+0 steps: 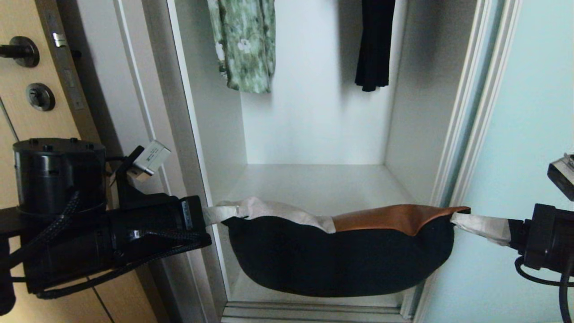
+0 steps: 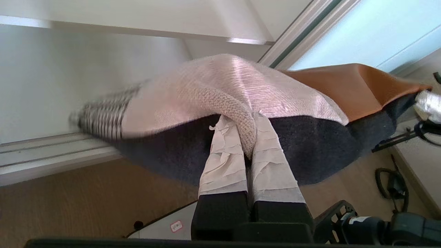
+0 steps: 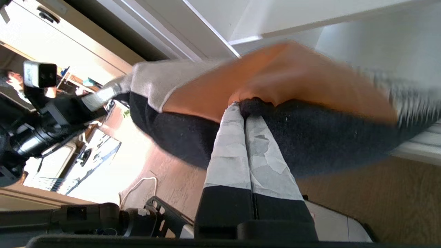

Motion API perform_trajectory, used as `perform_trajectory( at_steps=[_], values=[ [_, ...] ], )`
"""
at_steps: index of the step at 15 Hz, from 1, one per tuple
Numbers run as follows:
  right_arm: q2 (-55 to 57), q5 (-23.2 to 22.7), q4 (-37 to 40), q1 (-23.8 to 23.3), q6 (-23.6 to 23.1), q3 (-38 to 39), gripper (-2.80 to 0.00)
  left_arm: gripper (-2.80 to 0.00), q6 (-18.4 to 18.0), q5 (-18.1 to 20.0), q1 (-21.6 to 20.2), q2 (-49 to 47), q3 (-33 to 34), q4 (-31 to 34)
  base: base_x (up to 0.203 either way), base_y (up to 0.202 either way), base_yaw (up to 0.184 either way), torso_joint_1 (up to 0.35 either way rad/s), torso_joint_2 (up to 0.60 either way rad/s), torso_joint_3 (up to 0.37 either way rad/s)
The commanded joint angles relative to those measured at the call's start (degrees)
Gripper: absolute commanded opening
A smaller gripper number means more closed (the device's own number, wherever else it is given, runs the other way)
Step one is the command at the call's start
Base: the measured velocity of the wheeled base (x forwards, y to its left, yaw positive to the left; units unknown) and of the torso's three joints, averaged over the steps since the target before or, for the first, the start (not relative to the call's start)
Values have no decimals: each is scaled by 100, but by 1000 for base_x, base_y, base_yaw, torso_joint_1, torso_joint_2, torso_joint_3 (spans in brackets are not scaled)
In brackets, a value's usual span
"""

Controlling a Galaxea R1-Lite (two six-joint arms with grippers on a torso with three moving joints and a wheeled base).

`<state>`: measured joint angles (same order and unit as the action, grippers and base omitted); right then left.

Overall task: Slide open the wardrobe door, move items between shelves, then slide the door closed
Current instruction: Place the pillow on the lower shelf

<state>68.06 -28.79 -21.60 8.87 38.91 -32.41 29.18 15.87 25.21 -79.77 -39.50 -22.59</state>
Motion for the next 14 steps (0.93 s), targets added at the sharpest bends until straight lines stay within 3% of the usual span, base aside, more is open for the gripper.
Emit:
perform_trajectory(
  at_steps=[1, 5, 14],
  values=[
    [368, -21, -148, 9, 36, -81, -280, -280, 8, 12, -7, -228, -18, -124, 0, 0, 0, 0, 0, 0],
    [393, -30, -502, 9, 468, 41, -280, -280, -30, -8, -7, -490, 32, -453, -127, 0, 1, 3, 0, 2],
    [217, -30, -727, 0, 486, 373, -280, -280, -53, -32, -7, -570, 179, -577, -196, 0, 0, 1, 4, 1]
  ],
)
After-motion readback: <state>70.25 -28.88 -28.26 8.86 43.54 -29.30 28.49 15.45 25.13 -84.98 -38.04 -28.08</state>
